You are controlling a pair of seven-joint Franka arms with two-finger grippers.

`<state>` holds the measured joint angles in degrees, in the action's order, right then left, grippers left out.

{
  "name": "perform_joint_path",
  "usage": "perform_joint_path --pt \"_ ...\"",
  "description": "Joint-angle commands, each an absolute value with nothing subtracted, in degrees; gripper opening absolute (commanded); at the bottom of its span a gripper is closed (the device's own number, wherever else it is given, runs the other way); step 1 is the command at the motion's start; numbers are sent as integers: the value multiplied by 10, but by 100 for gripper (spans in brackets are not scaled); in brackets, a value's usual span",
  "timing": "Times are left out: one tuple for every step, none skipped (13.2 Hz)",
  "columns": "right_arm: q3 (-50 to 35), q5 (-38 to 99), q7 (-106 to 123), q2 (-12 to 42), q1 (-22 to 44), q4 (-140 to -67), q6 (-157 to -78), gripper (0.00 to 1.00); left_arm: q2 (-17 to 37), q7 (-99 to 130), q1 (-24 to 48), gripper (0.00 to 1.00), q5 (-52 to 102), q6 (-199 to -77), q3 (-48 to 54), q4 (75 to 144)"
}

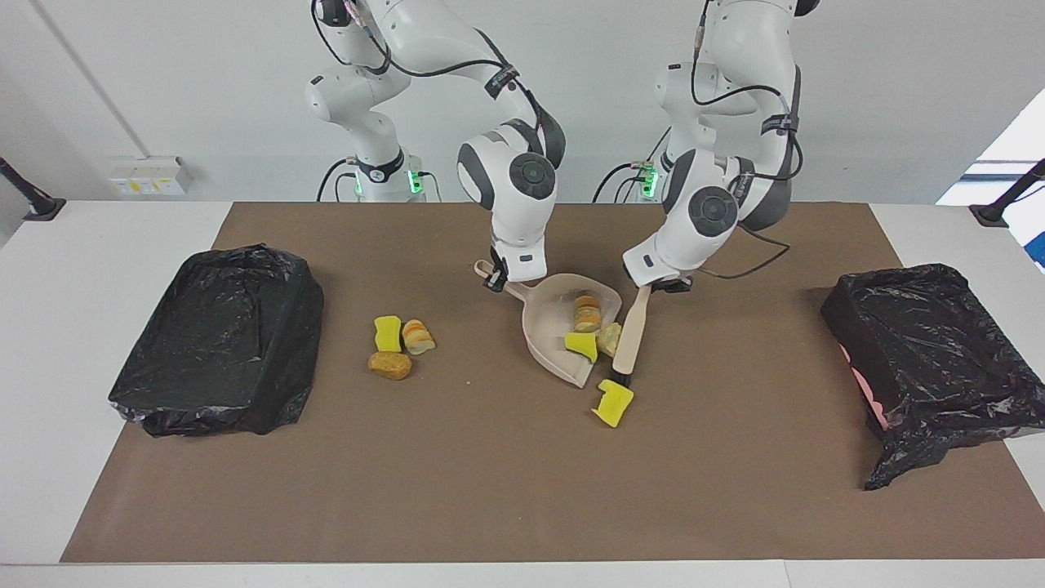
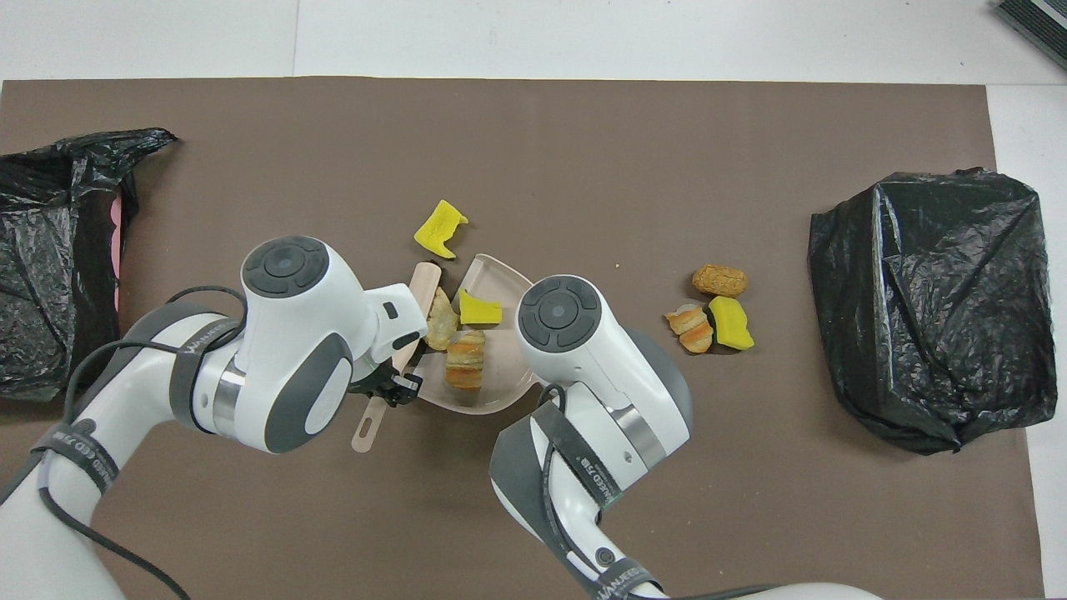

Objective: Sweep and dump trash in bin
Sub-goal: 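Move the brush farther out and sweep more pieces toward the dustpan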

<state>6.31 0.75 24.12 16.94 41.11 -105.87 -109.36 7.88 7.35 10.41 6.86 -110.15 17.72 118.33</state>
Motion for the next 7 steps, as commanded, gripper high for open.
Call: perform_joint_path --pt "61 -4 223 158 408 -1077 -1108 0 46 137 108 0 124 -1073 189 1183" --pt "61 -4 224 158 408 -1077 -1108 0 37 141 108 0 142 -1057 190 1171" --pt "61 -4 223 158 408 -1077 -1108 0 37 141 108 0 152 -1038 191 1154" --pt "61 -4 224 158 408 -1077 -1108 0 37 142 108 0 152 -1030 191 1139" --pt "61 -4 223 158 408 -1077 -1108 0 38 143 107 0 152 -1026 190 1129" --pt "61 -4 224 158 407 -1077 -1108 0 37 142 105 0 149 -1023 188 1122" --pt "61 -4 223 158 408 -1077 -1108 0 36 142 100 0 146 -1023 185 1105"
